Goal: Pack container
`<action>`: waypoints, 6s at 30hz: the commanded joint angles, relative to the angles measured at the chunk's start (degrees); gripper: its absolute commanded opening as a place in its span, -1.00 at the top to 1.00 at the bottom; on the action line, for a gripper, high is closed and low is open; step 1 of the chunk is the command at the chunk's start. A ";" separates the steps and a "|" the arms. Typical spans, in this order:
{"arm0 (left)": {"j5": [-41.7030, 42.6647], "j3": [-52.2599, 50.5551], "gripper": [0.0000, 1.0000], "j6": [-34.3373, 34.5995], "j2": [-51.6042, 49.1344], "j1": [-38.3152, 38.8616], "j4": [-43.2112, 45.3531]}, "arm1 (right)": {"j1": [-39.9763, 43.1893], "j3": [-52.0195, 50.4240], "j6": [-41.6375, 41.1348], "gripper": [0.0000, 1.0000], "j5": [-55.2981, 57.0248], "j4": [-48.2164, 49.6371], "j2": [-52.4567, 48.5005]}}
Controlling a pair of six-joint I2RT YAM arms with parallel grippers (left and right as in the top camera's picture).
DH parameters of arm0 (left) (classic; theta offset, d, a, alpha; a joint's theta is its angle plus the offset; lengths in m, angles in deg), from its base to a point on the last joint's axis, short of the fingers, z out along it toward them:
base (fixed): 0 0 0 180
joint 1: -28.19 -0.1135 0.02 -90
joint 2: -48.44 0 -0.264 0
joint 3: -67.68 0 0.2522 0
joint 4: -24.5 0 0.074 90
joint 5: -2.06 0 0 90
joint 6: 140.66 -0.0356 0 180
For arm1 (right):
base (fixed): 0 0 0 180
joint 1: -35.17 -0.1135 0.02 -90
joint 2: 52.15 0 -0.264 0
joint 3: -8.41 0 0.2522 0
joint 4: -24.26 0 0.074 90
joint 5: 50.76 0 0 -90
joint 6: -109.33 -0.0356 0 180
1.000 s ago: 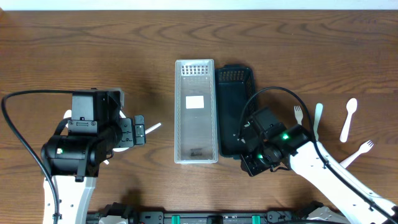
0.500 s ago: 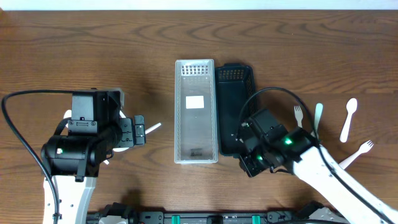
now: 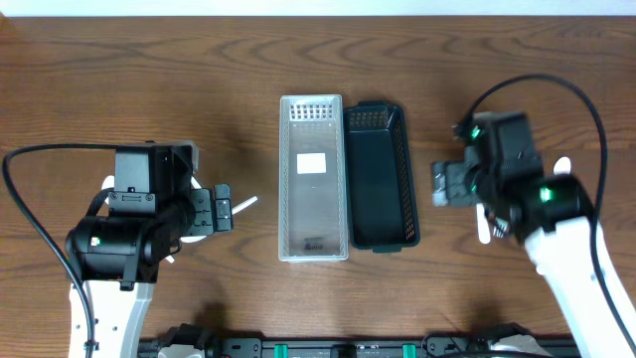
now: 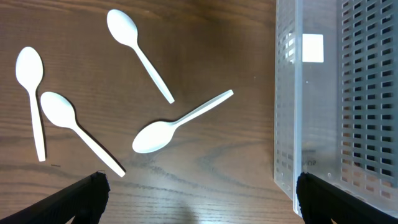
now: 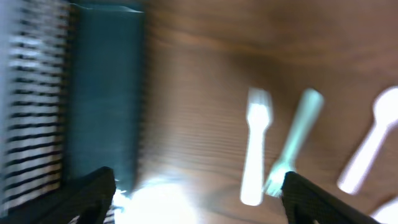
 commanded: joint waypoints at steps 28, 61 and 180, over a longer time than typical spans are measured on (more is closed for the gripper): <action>0.20 0.76 -0.96 0.33 -0.24 -0.35 0.07 | 12.35 0.20 7.63 -0.99 -4.90 17.38 -37.38; 0.20 0.76 -0.96 0.33 -0.24 -0.35 0.04 | 13.66 0.04 2.43 0.09 -4.83 14.34 -37.38; 0.20 0.61 -0.96 0.33 -2.58 -0.35 0.02 | 23.89 -11.08 -11.45 -0.87 -5.05 8.68 -21.29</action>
